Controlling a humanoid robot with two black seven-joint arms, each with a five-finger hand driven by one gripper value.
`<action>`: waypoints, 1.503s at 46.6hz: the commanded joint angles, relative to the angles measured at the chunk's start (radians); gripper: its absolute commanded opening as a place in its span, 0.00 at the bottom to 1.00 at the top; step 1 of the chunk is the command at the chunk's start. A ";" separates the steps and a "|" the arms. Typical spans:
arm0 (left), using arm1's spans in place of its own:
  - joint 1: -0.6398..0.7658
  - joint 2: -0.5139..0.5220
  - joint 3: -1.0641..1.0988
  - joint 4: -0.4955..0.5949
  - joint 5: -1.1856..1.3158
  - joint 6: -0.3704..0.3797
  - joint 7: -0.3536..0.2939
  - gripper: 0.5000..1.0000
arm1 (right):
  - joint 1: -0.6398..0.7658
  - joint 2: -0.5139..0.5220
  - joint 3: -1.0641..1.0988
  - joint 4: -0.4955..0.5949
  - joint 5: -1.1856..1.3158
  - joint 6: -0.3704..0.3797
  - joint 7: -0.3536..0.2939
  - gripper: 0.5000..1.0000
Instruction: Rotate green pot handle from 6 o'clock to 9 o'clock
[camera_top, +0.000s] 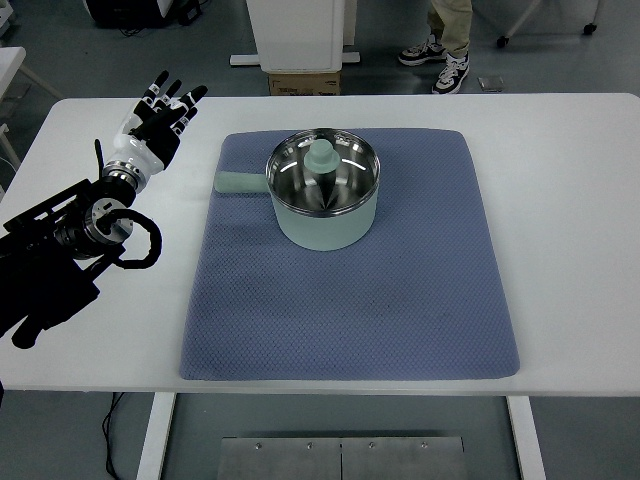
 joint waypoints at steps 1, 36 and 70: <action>0.000 -0.019 -0.001 0.002 0.006 -0.002 -0.002 1.00 | 0.000 0.000 0.000 0.000 0.000 0.000 -0.001 1.00; 0.029 -0.064 0.000 0.028 0.050 -0.028 -0.006 1.00 | 0.000 0.000 0.000 0.001 0.000 0.000 -0.001 1.00; 0.038 -0.062 -0.001 0.028 0.055 -0.030 -0.006 1.00 | 0.000 0.000 -0.002 0.000 -0.003 0.000 0.001 1.00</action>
